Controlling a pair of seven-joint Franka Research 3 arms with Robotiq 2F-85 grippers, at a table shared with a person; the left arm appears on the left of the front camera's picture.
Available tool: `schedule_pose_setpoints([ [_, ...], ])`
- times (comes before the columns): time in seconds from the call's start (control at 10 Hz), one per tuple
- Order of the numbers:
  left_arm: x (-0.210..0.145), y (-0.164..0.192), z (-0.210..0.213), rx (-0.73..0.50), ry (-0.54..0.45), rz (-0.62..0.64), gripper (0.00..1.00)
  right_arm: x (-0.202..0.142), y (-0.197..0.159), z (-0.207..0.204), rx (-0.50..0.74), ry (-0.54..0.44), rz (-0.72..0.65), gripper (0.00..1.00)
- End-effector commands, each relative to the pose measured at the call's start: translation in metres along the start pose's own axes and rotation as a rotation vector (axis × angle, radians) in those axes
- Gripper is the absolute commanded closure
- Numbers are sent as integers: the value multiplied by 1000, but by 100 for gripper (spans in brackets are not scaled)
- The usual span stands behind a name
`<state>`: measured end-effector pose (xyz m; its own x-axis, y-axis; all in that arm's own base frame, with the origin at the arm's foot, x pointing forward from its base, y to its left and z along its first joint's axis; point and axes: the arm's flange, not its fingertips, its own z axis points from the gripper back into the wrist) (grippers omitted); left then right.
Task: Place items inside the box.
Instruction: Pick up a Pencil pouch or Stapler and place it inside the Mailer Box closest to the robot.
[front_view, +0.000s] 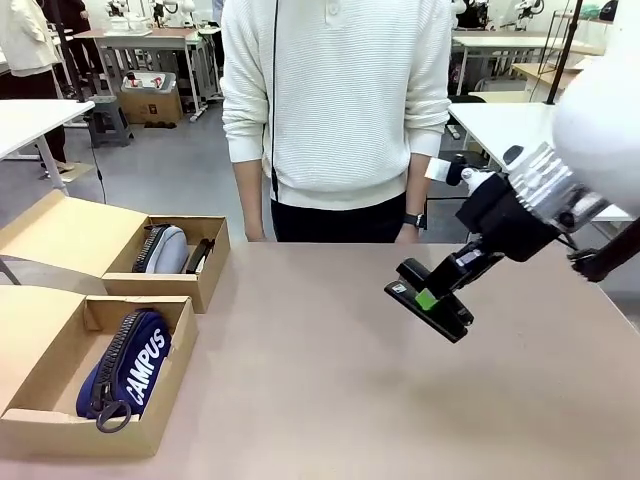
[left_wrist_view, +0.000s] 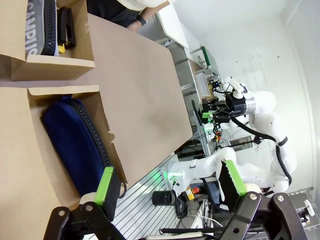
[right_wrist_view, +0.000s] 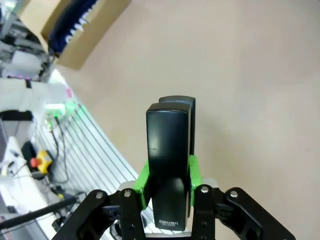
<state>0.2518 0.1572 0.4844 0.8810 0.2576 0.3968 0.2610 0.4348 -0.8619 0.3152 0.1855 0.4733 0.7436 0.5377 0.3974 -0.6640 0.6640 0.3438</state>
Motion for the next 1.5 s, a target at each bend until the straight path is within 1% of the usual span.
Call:
schedule_pose_setpoints([
  [0.0,0,-1,0,-9,-13,-1,0,-7,-16,9,27,13,64,76],
  [0.1,0,-1,0,-9,-13,-1,0,0,0,0,0,0,0,68],
  [0.2,0,-1,0,-9,-13,-1,0,24,15,-20,-9,26,-115,68],
  [0.3,0,-1,0,-9,-13,-1,0,51,44,-42,-32,-14,-186,68],
  [0.4,0,-1,0,-9,-13,-1,0,75,79,-60,-32,-78,-285,68],
  [0.5,0,-1,0,-9,-13,-1,0,96,115,-76,43,-133,-357,68],
  [0.6,0,-1,0,-9,-13,-1,0,108,153,-92,115,-161,-394,68],
  [0.7,0,-1,0,-9,-13,-1,0,122,185,-110,193,-153,-409,68],
  [0.9,0,-1,0,-9,-13,-1,0,146,241,-158,309,1,-370,68],
  [1.0,0,-1,0,-9,-13,-1,0,147,258,-176,351,85,-340,68],
  [1.1,0,-1,0,-9,-13,-1,0,126,237,-134,249,-42,-386,68],
  [1.3,0,-1,0,-9,-13,-1,0,126,237,-134,249,-42,-386,68],
  [1.4,0,-1,0,-9,-13,-1,0,136,252,-162,288,11,-379,68],
])
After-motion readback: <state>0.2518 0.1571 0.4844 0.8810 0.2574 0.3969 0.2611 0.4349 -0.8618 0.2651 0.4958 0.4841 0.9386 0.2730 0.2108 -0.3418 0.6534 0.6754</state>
